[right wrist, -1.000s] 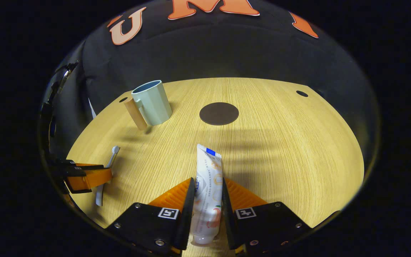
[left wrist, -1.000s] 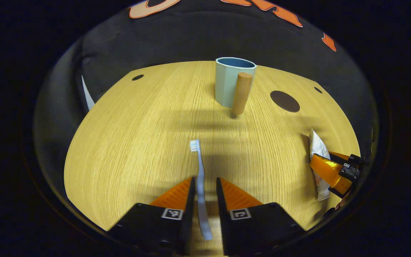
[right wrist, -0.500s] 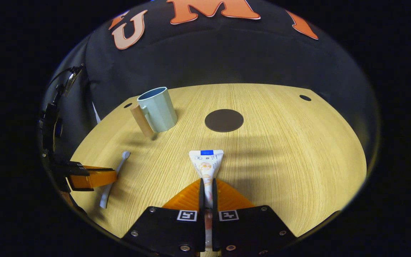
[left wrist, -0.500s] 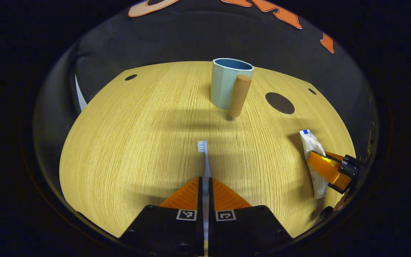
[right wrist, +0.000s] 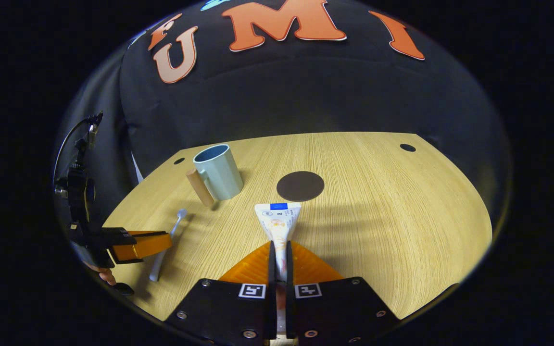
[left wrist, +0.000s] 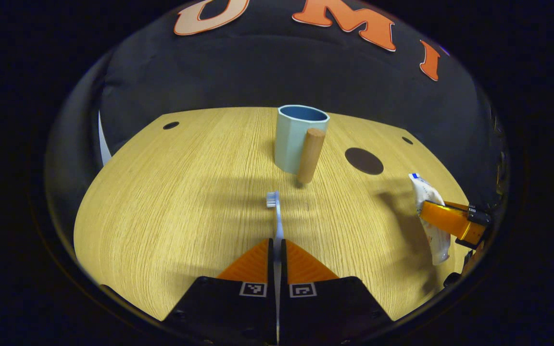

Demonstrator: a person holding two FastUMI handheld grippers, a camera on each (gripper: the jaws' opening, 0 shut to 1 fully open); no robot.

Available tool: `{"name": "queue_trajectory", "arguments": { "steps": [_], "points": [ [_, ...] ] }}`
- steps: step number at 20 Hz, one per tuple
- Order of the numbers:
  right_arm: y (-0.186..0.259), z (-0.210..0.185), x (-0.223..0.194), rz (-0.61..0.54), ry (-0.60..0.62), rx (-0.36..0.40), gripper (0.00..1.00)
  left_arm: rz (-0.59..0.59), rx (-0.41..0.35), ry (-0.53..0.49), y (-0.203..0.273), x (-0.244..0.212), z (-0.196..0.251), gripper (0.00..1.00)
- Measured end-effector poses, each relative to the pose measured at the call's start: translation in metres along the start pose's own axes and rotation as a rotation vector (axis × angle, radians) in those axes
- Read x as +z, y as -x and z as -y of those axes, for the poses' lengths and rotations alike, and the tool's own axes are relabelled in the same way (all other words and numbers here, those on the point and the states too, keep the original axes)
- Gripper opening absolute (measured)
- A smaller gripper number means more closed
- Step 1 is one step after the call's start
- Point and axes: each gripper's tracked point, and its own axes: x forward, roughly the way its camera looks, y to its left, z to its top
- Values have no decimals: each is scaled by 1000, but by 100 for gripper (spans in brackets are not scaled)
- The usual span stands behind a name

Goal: Put the toothbrush and toothpaste on the desktop into the cup, then pick up the cup and place it on the coaster on the desktop.

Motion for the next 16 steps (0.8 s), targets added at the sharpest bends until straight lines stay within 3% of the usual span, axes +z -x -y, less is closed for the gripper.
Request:
{"name": "queue_trajectory", "arguments": {
  "steps": [4,6,16],
  "points": [
    [11,2,19,54,-4,2,7,158,9,1,5,25,-12,3],
    [16,2,31,90,-23,3,8,226,63,-5,5,34,-30,2],
    [39,9,83,195,47,-14,7,423,10,-2,3,106,-20,2]
  ]
}}
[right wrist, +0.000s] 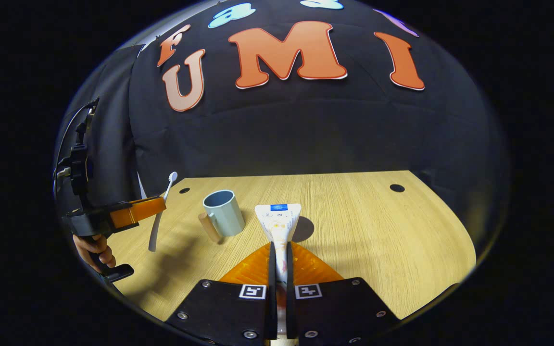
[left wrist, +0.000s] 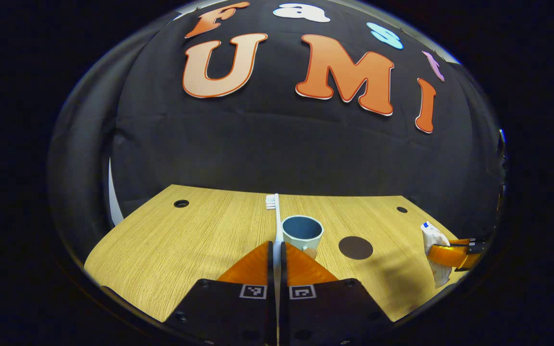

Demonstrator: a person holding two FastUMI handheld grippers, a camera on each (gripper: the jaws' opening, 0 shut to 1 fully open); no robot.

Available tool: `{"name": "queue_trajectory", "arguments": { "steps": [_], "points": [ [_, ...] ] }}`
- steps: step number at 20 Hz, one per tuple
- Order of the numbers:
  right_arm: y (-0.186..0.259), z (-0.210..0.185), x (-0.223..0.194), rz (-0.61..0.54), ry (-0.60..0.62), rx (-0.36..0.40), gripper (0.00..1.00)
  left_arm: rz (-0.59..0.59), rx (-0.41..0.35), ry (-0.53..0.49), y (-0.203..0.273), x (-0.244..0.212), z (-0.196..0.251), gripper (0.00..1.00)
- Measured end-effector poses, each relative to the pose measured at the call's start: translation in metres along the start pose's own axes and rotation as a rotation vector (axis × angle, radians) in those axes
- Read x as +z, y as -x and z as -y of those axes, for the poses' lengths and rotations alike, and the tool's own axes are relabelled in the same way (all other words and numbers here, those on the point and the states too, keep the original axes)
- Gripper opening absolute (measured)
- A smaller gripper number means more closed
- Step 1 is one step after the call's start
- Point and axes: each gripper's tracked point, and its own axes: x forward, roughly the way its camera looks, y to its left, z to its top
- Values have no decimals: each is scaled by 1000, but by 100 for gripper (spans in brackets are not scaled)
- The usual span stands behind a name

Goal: Put the toothbrush and toothpaste on the desktop into the cup, then pick up the cup and place it on the coaster on the desktop.

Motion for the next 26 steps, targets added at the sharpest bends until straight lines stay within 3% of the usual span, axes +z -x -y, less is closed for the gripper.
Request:
{"name": "queue_trajectory", "arguments": {
  "steps": [8,15,26],
  "points": [
    [-19,2,43,82,31,1,7,172,-29,-65,-26,78,31,2],
    [-43,10,62,177,25,15,7,373,-16,-40,-65,116,36,2],
    [-49,4,67,223,61,56,7,323,-12,-55,-122,77,40,2]
  ]
}}
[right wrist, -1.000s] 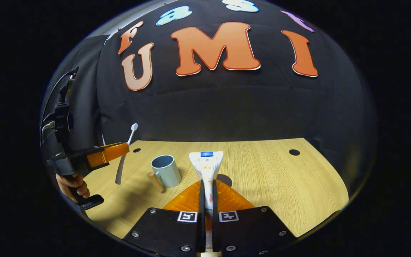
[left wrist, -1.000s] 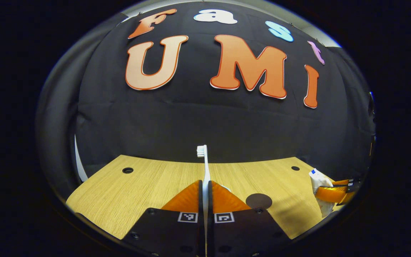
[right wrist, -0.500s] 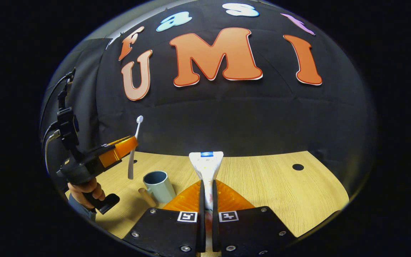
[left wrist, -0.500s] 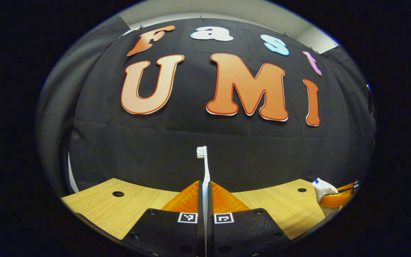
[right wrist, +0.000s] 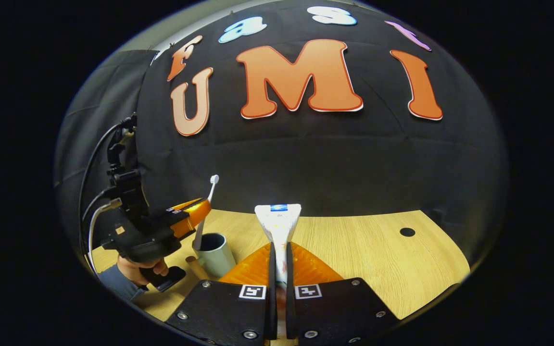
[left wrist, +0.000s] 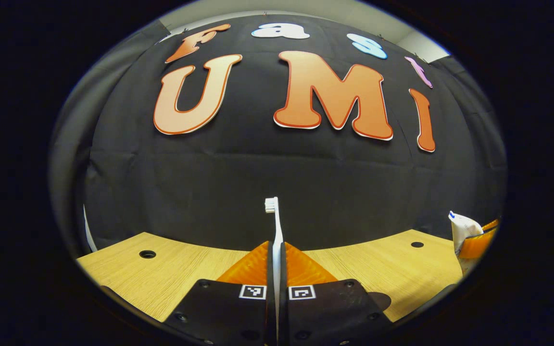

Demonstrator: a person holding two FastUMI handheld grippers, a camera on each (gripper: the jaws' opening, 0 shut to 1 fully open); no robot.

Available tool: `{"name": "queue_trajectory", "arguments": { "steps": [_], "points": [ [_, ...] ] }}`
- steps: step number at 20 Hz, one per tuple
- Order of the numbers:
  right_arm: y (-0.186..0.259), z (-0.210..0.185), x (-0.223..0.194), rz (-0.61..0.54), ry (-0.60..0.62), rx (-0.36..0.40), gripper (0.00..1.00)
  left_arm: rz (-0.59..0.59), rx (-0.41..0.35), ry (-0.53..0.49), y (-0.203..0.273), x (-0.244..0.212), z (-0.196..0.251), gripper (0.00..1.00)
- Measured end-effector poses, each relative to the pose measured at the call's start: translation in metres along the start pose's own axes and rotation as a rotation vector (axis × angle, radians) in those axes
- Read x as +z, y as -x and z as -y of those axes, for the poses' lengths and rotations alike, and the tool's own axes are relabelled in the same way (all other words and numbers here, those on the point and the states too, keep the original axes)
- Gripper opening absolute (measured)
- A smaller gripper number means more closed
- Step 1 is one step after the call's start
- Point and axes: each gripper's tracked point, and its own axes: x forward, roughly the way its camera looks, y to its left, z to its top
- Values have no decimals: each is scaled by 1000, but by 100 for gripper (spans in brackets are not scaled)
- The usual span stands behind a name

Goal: Put the toothbrush and toothpaste on the desktop into the cup, then pick up the cup and place it on the coaster on the desktop.

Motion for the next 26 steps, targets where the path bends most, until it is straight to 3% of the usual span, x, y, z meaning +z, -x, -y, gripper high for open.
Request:
{"name": "queue_trajectory", "arguments": {
  "steps": [18,22,23,24,25,26],
  "points": [
    [2,-15,3,16,-2,29,8,-143,12,39,-8,-63,-7,4],
    [1,-14,2,13,-14,23,8,-181,-26,61,-2,-68,-1,7],
    [2,-13,0,9,-20,21,8,-193,-28,61,0,-70,-2,13],
    [1,-13,0,8,-21,22,8,-195,-28,59,3,-70,-2,9],
    [2,-13,0,5,-22,20,8,-194,-29,59,3,-70,-3,17],
    [1,-13,-1,5,-22,21,8,-200,-29,55,5,-69,-5,18]
  ]
}}
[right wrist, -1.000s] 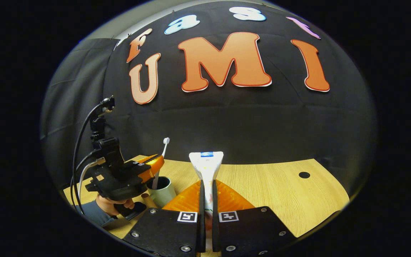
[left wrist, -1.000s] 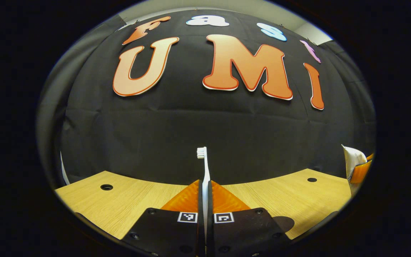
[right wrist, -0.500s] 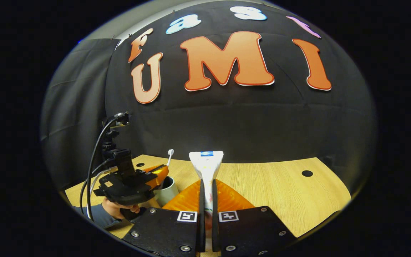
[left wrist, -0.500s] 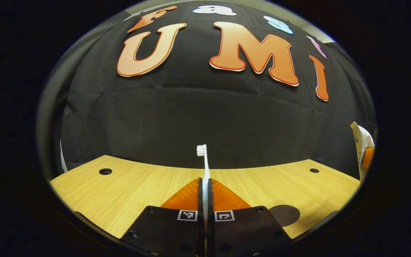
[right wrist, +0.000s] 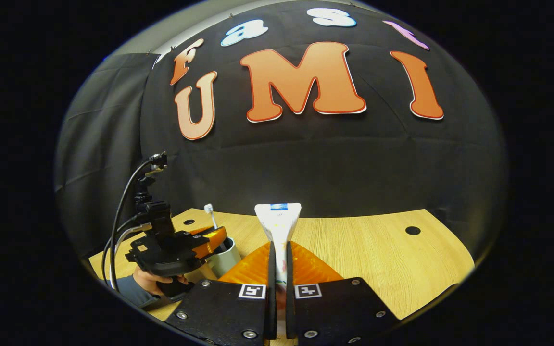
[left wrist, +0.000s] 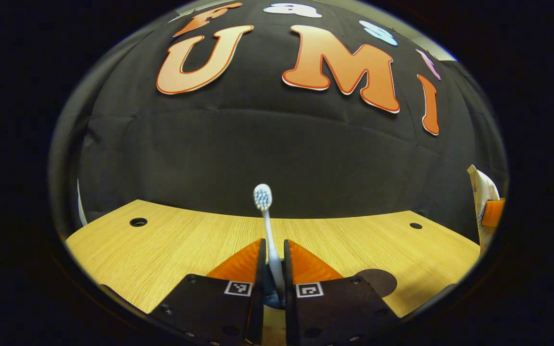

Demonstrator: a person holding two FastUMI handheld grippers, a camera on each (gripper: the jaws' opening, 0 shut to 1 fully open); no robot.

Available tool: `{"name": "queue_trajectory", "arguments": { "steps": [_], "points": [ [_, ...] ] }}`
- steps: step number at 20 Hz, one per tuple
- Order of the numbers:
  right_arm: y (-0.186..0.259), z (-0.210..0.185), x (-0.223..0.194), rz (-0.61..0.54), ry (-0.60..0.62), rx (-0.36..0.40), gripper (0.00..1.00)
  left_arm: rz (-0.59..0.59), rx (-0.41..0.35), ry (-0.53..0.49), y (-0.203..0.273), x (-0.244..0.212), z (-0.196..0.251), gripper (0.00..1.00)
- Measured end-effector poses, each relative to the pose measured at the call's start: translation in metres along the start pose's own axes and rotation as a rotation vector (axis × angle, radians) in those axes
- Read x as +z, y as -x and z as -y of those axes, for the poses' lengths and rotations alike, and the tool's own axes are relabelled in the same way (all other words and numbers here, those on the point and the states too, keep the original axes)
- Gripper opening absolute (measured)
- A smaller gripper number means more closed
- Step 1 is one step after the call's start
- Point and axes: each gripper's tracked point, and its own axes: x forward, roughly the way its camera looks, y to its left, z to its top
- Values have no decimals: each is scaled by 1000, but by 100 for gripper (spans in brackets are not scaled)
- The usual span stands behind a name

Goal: Put the toothbrush and toothpaste on the desktop into the cup, then pick up the cup and place it on the coaster on the desktop.

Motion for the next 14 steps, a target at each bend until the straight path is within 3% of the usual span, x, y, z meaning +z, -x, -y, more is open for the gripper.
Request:
{"name": "queue_trajectory", "arguments": {
  "steps": [2,4,8,14],
  "points": [
    [2,-1,2,7,-7,6,7,-14,-14,11,5,-1,1,23],
    [3,-1,4,14,-22,12,7,-39,-32,27,17,-4,1,34],
    [-1,-13,10,33,-42,41,7,-76,-43,45,42,-1,0,96],
    [-9,-28,40,136,-94,97,7,-111,-41,24,79,-7,-11,98]
  ]
}}
